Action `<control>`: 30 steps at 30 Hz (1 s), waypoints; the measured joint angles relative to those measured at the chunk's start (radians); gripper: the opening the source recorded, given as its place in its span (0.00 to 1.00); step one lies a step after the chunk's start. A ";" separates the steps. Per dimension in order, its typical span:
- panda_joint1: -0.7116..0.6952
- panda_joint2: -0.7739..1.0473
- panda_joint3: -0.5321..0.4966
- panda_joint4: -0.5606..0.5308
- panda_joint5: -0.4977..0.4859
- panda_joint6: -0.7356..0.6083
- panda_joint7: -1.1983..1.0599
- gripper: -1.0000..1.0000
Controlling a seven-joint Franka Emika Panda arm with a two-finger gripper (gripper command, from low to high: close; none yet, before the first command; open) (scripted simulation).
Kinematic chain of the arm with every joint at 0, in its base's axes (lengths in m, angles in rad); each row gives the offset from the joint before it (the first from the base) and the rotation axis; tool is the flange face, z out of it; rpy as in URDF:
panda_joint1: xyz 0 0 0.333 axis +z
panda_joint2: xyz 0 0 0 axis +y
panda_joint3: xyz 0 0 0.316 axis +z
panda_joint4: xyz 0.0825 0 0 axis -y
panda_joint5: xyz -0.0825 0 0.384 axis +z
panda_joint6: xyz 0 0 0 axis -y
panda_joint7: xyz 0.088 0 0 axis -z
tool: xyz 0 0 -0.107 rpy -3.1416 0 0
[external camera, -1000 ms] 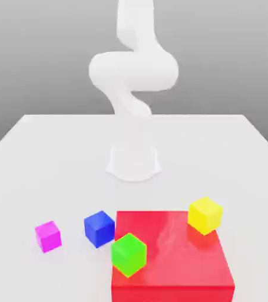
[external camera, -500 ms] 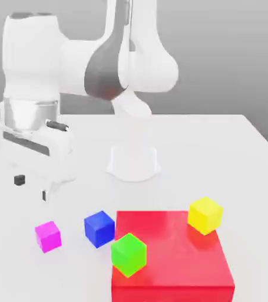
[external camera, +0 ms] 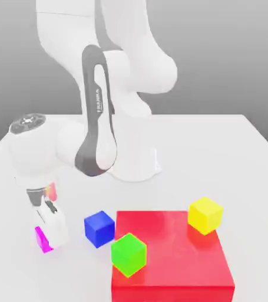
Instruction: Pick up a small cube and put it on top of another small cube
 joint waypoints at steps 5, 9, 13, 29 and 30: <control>0.019 -0.076 -0.026 -0.016 -0.033 -0.061 0.025 0.00; 0.038 -0.217 -0.046 -0.049 -0.085 -0.166 0.088 0.00; 0.117 -0.349 -0.013 -0.113 -0.068 -0.231 0.230 0.00; 0.110 -0.340 0.142 -0.249 -0.144 -0.089 0.639 0.00; 0.112 -0.319 0.140 -0.249 -0.145 -0.068 0.640 1.00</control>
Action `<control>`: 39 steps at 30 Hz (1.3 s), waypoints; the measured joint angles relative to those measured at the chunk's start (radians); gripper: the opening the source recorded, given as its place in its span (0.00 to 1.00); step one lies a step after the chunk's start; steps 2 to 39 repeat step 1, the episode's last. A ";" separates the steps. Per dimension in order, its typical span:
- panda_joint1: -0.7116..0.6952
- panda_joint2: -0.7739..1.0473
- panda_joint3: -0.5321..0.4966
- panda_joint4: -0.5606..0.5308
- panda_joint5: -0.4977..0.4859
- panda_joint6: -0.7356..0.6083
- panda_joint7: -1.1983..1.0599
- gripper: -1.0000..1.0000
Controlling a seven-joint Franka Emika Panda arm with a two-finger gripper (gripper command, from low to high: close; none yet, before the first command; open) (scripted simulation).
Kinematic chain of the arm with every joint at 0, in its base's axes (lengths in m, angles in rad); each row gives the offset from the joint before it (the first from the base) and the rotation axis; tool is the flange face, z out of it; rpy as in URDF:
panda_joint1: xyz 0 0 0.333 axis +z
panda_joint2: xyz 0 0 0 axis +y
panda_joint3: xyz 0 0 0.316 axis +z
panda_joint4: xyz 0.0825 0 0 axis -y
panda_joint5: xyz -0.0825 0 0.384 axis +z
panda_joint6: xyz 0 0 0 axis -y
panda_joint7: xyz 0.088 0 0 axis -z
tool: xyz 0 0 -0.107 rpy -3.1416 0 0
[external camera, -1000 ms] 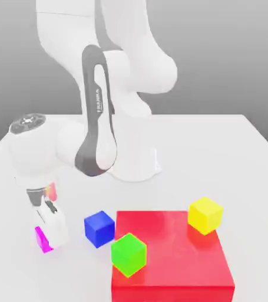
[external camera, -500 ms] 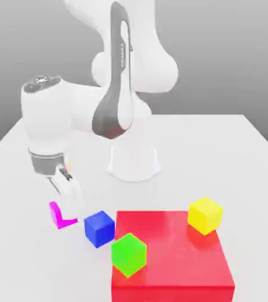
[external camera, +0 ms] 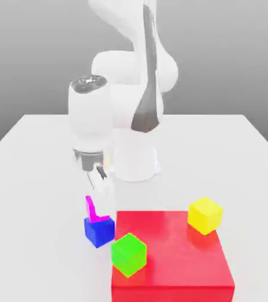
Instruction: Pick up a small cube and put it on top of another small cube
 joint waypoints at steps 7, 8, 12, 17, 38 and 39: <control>0.002 0.000 0.000 0.000 0.000 0.000 0.000 1.00; 0.002 0.000 0.000 0.000 0.000 0.000 0.000 1.00; 0.002 0.000 0.000 0.000 0.000 0.000 0.000 1.00; 0.002 0.000 0.000 0.000 0.000 0.000 0.000 1.00; 0.002 0.000 0.000 0.000 0.000 0.000 0.000 1.00; 0.002 0.000 0.000 0.000 0.000 0.000 0.000 1.00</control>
